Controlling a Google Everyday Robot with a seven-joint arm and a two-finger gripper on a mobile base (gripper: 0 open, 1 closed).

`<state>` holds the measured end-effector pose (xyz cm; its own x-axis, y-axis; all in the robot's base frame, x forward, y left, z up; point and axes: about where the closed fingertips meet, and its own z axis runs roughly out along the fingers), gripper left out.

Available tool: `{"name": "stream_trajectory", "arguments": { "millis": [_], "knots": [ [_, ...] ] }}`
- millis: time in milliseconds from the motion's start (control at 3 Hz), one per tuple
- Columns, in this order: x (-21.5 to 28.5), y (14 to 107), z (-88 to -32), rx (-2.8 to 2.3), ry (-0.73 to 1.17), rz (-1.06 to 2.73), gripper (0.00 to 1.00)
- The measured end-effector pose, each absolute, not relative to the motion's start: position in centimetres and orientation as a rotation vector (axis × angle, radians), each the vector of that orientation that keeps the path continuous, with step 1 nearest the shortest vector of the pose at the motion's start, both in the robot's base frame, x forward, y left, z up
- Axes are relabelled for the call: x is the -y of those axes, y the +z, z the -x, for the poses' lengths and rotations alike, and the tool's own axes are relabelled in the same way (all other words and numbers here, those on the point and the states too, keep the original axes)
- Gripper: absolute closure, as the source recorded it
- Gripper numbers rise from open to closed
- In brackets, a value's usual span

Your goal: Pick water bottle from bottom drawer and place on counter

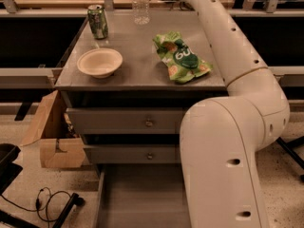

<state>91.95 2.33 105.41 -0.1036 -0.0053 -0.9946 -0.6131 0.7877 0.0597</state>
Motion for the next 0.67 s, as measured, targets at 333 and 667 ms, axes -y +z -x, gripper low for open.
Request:
{"name": "stream_trajectory", "arguments": {
  "millis": [333,667],
  "knots": [
    [-3.1,103.2,-92.8,-1.621,0.553,0.5,1.0],
    [-2.9,100.9,-93.2,-1.651,0.534,0.488,1.0]
  ]
}}
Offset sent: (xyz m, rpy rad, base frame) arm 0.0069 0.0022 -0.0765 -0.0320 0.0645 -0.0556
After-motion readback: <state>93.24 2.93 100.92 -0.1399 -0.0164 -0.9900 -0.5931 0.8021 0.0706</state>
